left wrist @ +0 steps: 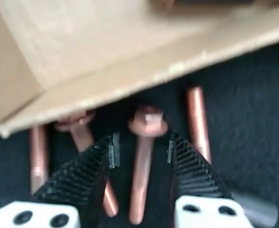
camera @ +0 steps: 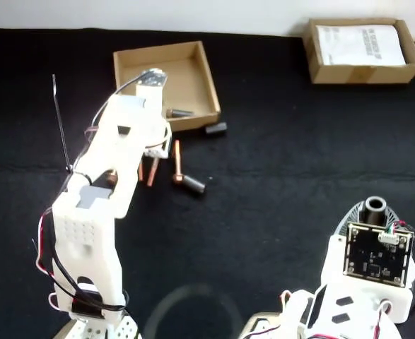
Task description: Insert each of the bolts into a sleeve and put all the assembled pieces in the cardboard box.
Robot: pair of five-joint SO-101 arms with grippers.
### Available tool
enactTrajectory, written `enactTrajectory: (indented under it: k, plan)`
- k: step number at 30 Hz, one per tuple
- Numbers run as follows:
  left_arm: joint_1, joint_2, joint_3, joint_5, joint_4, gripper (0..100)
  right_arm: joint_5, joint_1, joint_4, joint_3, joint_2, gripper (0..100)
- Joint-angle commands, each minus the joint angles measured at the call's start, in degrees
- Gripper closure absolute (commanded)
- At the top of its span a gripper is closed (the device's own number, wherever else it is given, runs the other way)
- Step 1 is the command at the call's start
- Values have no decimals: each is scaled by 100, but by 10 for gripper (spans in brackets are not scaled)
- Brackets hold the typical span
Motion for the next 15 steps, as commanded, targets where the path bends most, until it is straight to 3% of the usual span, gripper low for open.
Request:
enactTrajectory:
  k: [1, 7, 11, 15]
  plan:
    - [40, -453, -127, -273, 387, 822, -35, 75, -145, 13, 4, 992]
    - [84, -470, -66, -290, 202, 835, -35, 92, -110, 13, 4, 992]
    - [84, -101, -119, -299, -536, 988, -18, 110, 13, 22, 4, 992]
    - [92, 233, -127, -308, -914, 966, 0, 119, 136, 22, -4, 992]
